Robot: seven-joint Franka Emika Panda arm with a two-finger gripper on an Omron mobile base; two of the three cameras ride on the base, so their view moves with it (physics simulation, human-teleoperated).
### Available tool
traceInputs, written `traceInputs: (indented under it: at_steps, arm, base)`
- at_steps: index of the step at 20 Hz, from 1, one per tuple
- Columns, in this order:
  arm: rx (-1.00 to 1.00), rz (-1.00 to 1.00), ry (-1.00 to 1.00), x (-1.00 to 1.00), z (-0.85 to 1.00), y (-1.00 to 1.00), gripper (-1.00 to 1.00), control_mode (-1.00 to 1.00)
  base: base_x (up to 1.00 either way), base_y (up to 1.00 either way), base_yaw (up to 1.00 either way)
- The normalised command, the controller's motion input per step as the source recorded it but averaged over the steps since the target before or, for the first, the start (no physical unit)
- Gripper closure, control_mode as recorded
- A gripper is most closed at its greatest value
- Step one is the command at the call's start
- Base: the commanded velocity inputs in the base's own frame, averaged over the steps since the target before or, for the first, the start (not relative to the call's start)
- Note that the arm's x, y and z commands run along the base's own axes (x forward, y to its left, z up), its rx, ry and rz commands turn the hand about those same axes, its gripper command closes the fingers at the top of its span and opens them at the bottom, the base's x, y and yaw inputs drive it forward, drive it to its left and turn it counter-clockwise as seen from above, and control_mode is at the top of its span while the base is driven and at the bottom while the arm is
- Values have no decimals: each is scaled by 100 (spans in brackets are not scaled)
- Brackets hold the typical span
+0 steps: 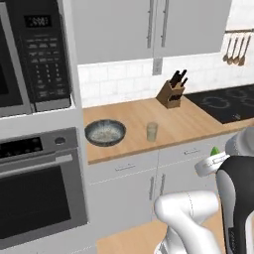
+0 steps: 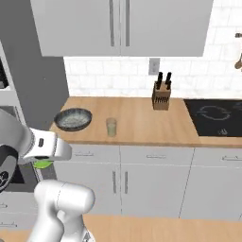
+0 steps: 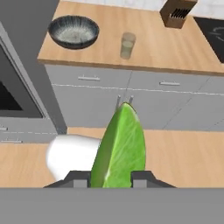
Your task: Grab a lemon wedge from the fridge and one ice cube from the ice bowl, and put them in the glass of lemonade.
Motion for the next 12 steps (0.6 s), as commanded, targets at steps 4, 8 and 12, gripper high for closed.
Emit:
traceInputs:
  at_steps: [4,8,12]
  arm:
    - [0,0,0,0,0,0,100,100]
    - [0,0,0,0,0,0,100,100]
    - [0,0,0,0,0,0,100,100]
  base:
    - [93,-69,51]
    - [43,-55,33]
    - [29,-30,17]
